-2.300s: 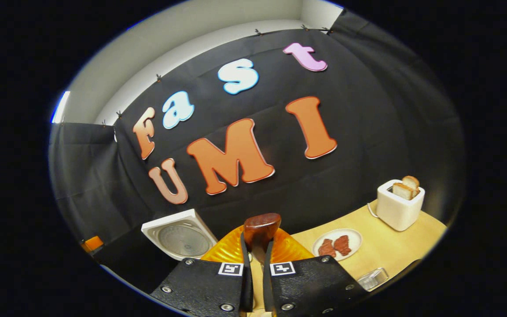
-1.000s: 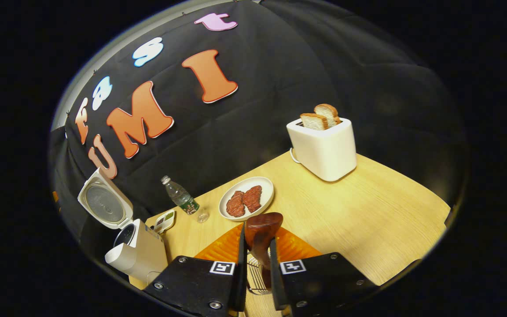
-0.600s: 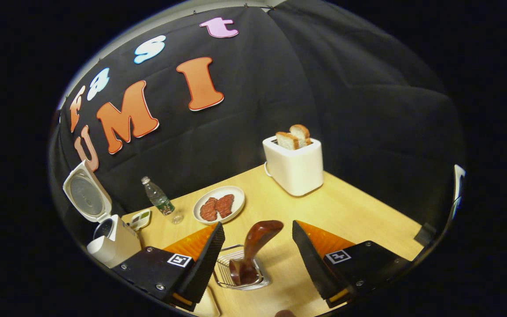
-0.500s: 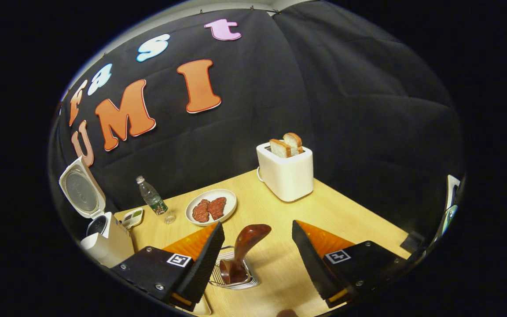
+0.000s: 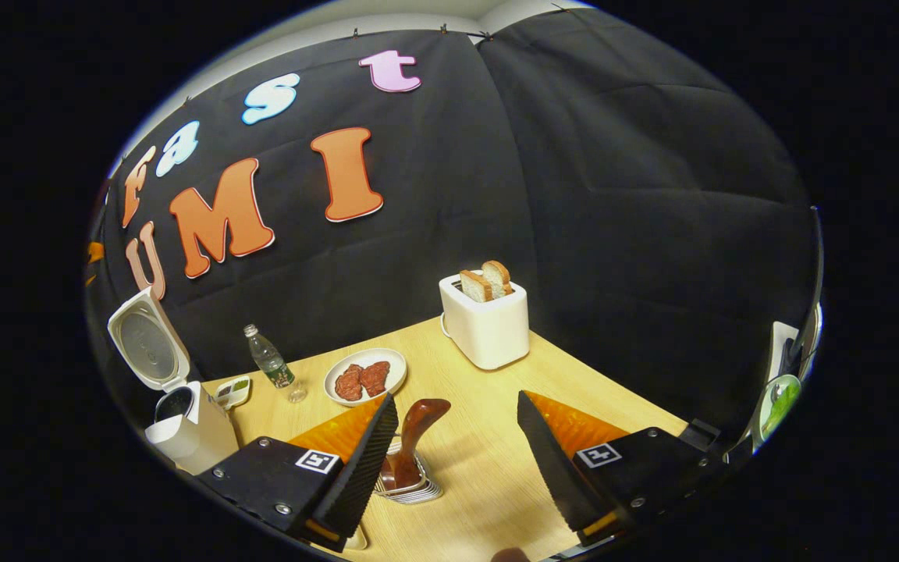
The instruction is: Close the left gripper, press the button to open the rice cooker; take a wooden spoon from the chopstick holder with the right hand, scoop a spoonful of rice and pour it into the rice cooker, then put the wooden spoon back into the chopstick holder.
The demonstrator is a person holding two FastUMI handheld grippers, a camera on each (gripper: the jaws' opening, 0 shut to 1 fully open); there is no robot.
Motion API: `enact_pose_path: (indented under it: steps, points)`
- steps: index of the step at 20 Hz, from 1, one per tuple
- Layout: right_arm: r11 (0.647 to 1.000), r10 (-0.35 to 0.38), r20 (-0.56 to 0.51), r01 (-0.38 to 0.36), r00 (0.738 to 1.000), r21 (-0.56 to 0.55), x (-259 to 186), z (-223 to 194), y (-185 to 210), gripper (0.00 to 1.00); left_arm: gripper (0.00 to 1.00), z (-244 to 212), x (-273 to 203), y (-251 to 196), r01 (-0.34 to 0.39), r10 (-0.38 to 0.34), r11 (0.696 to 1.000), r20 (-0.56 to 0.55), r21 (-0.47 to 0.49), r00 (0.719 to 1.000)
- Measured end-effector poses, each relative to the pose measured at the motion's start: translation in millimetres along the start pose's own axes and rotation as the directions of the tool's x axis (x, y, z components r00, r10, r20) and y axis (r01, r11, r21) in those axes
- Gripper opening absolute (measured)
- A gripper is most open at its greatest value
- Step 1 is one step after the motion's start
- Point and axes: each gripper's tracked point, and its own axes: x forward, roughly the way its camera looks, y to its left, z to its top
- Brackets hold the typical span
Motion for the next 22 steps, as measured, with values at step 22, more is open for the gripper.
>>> enact_pose_path:
  steps: [22]
  points:
    - [0.998, -0.063, 0.027, 0.064, 0.998, -0.013, -56, 11, -3, 0.95, 1.00, -120, 102, 34, -0.062, 0.067, 0.998, -0.294, 0.025, 0.953]
